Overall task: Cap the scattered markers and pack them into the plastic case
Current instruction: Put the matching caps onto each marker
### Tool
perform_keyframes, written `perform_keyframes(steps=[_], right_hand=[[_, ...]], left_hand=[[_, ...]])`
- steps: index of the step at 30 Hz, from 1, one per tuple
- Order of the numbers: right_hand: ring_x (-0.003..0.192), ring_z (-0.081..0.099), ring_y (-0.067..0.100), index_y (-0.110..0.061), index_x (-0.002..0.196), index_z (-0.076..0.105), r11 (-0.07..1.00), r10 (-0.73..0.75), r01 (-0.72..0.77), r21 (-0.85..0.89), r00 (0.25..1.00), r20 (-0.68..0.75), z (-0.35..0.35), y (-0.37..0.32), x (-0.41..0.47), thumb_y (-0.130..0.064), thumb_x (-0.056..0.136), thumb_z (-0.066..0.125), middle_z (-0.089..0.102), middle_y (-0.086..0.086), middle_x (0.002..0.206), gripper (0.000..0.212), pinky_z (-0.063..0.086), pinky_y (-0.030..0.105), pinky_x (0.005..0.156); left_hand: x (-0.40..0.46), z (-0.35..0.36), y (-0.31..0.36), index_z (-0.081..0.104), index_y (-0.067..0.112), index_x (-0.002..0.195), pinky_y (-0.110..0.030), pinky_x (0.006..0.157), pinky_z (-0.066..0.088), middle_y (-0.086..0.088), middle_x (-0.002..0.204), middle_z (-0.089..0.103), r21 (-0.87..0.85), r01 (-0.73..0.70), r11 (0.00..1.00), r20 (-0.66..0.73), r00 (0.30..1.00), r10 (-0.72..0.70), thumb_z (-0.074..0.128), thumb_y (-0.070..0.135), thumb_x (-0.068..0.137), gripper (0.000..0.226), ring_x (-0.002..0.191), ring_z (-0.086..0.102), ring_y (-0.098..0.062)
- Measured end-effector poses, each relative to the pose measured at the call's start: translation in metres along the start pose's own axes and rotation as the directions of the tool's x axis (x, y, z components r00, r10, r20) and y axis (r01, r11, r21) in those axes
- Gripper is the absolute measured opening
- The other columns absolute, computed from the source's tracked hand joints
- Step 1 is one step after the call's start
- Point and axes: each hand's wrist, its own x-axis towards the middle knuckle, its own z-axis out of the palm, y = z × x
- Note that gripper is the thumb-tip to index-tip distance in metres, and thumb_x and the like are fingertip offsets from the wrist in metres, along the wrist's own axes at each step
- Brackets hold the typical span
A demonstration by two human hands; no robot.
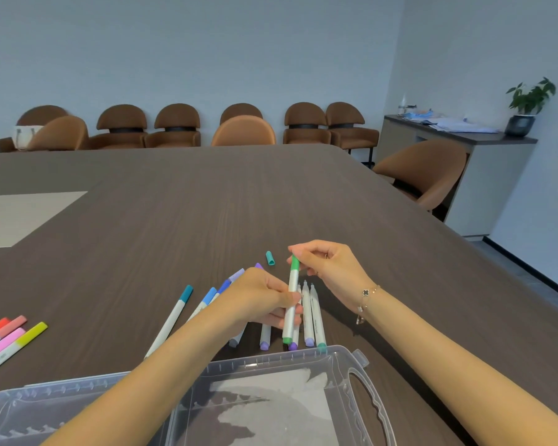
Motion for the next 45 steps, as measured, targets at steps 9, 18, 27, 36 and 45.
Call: perform_keyframes(steps=[9, 18, 27, 36, 45], right_hand=[[0.099, 0.051, 0.000, -0.026, 0.114, 0.062, 0.990, -0.006, -0.022, -0.139, 0.981, -0.195, -0.026, 0.015, 0.013, -0.022, 0.098, 0.047, 0.055, -0.018, 0.109, 0.023, 0.044, 0.016, 0.088], [0.076, 0.058, 0.004, -0.026, 0.096, 0.068, 0.926, -0.031, -0.003, -0.377, 0.996, -0.086, -0.046, 0.027, 0.027, -0.016, 0.095, 0.050, 0.062, -0.015, 0.091, 0.020, 0.043, 0.009, 0.062], [0.075, 0.059, 0.002, -0.017, 0.109, 0.068, 0.821, 0.120, 0.183, -0.541, 0.871, 0.476, 0.006, -0.004, 0.076, -0.029, 0.088, 0.064, 0.061, -0.012, 0.080, 0.024, 0.049, 0.016, 0.074], [0.063, 0.053, 0.005, -0.015, 0.095, 0.069, 0.718, 0.160, 0.270, -0.642, 0.833, 0.529, 0.032, -0.003, 0.090, -0.029, 0.082, 0.072, 0.061, -0.006, 0.072, 0.019, 0.038, 0.014, 0.059], [0.064, 0.052, 0.006, -0.009, 0.108, 0.065, 0.735, 0.236, 0.207, -0.646, 0.814, 0.530, 0.028, -0.005, 0.082, -0.009, 0.087, 0.060, 0.064, 0.006, 0.087, 0.022, 0.043, 0.015, 0.063]], left_hand=[[0.018, -0.002, -0.014, 0.070, 0.008, 0.081, -0.021, 0.077, 0.049, -0.008, 0.069, 0.061, 0.767, 0.070, 0.638, -0.256, 0.945, 0.204, 0.054, 0.056, 0.086, 0.051, 0.068, 0.061, -0.013], [0.020, 0.008, -0.020, 0.062, 0.018, 0.078, -0.020, 0.073, 0.049, -0.003, 0.071, 0.064, 0.745, -0.031, 0.667, -0.215, 0.934, 0.284, 0.055, 0.054, 0.086, 0.038, 0.070, 0.063, -0.013], [0.030, 0.017, -0.018, 0.043, 0.021, 0.065, -0.017, 0.057, 0.040, 0.004, 0.062, 0.044, 0.821, -0.001, 0.571, -0.173, 0.952, 0.251, 0.062, 0.035, 0.085, 0.030, 0.054, 0.045, -0.007], [0.033, -0.013, -0.025, 0.056, 0.013, 0.077, -0.019, 0.060, 0.039, 0.000, 0.060, 0.041, 0.658, -0.025, 0.753, -0.115, 0.985, 0.132, 0.063, 0.032, 0.080, 0.021, 0.062, 0.046, -0.009], [0.018, -0.031, -0.031, 0.058, 0.017, 0.075, -0.017, 0.057, 0.040, -0.002, 0.072, 0.049, 0.532, -0.053, 0.845, -0.061, 0.993, 0.100, 0.059, 0.031, 0.084, 0.017, 0.059, 0.044, -0.007]])
